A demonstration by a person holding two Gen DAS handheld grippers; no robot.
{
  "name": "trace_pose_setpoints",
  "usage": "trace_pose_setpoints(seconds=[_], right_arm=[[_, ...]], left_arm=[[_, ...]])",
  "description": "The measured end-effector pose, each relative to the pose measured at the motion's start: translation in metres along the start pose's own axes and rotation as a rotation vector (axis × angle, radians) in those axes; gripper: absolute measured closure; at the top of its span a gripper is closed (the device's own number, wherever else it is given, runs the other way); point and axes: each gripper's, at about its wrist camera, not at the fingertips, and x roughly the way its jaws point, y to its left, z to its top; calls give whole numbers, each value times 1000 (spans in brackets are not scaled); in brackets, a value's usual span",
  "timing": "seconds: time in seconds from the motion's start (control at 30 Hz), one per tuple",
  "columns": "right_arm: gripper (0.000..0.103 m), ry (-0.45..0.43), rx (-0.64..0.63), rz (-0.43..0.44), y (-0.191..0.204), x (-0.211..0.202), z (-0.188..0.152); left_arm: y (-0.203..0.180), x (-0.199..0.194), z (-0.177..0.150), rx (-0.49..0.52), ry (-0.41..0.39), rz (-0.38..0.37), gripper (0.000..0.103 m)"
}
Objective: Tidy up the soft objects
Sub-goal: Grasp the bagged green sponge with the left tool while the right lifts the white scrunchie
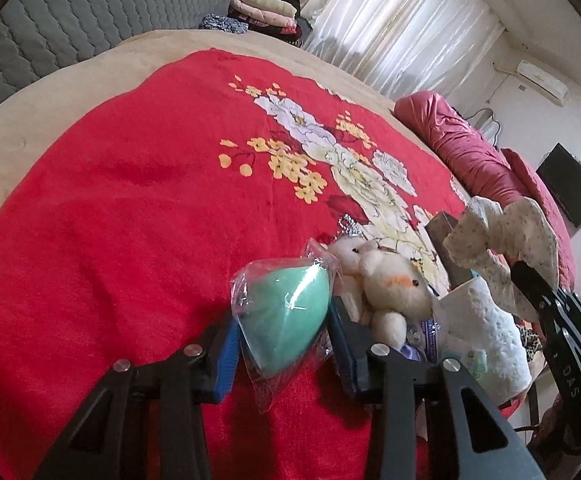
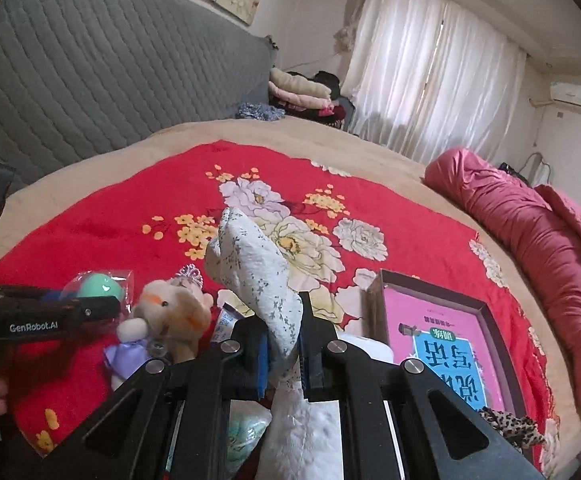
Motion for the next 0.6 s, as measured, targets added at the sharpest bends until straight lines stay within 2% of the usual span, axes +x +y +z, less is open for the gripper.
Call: trace_pose_setpoints(seconds=[0.6], right_arm=[[91,-32,-14,11,6,-31,-4]], left_arm=[[0,-29,-2,17,-96,41,62]])
